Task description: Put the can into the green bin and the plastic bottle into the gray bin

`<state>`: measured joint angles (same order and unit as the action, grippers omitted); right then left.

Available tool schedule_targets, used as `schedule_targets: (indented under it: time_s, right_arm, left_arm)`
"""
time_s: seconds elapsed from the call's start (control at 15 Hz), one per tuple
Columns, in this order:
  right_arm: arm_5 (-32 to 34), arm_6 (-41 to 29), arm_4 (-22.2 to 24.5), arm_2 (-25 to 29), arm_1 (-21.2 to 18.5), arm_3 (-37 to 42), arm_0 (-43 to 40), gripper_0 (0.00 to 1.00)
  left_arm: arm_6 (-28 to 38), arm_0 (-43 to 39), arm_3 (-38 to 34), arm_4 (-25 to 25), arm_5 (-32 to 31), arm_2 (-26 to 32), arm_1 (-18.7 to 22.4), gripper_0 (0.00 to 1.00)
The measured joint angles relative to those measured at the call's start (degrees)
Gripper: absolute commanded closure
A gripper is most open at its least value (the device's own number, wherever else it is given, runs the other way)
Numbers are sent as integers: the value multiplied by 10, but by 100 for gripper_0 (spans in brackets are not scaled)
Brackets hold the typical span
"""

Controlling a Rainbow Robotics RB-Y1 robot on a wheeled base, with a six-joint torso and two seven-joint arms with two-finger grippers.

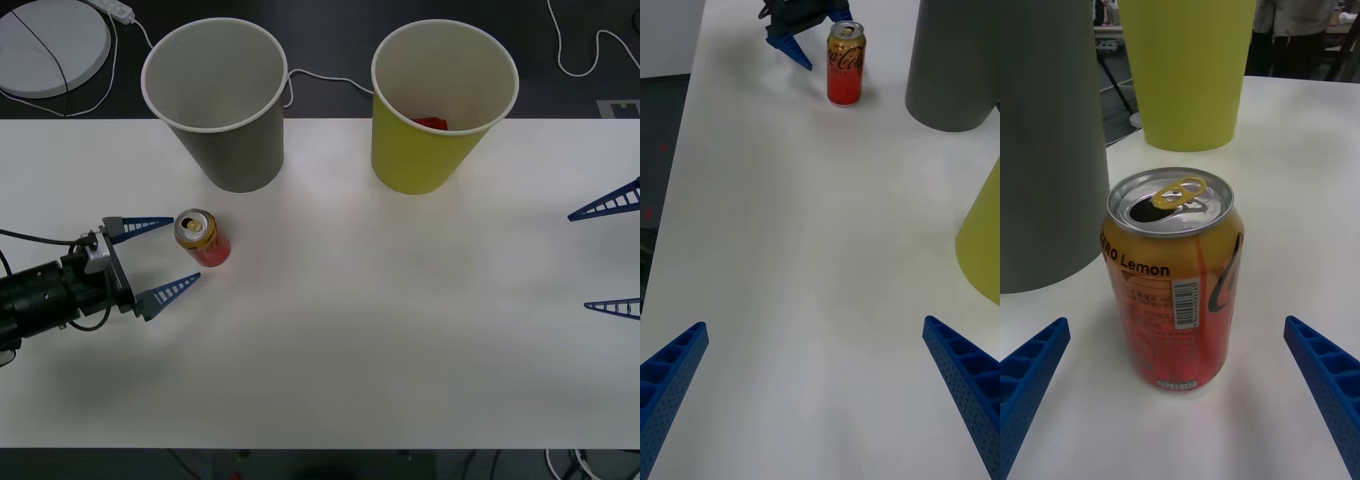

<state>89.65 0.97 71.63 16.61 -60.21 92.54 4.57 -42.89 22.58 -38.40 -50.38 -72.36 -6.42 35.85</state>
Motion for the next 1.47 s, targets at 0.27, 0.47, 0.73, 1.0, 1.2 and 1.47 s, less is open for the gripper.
schedule_targets:
  time_s: [0.27,0.47,0.73,1.0,1.2,1.47]
  right_arm:
    - [0,0,0,0,0,0,0,0]
    - [0,0,0,0,0,0,0,0]
    - [0,0,0,0,0,0,0,0]
    - [0,0,0,0,0,0,0,0]
    - [0,0,0,0,0,0,0,0]
    - [0,0,0,0,0,0,0,0]
  left_arm:
    - [0,10,0,-9,17,0,-23,0]
    - [2,21,0,-24,31,0,-35,0]
    - [4,32,0,-34,46,0,-50,0]
    - [4,34,0,-37,55,0,-60,81]
    - [4,34,0,-38,55,0,-61,99]
    - [4,34,0,-40,55,0,-61,100]
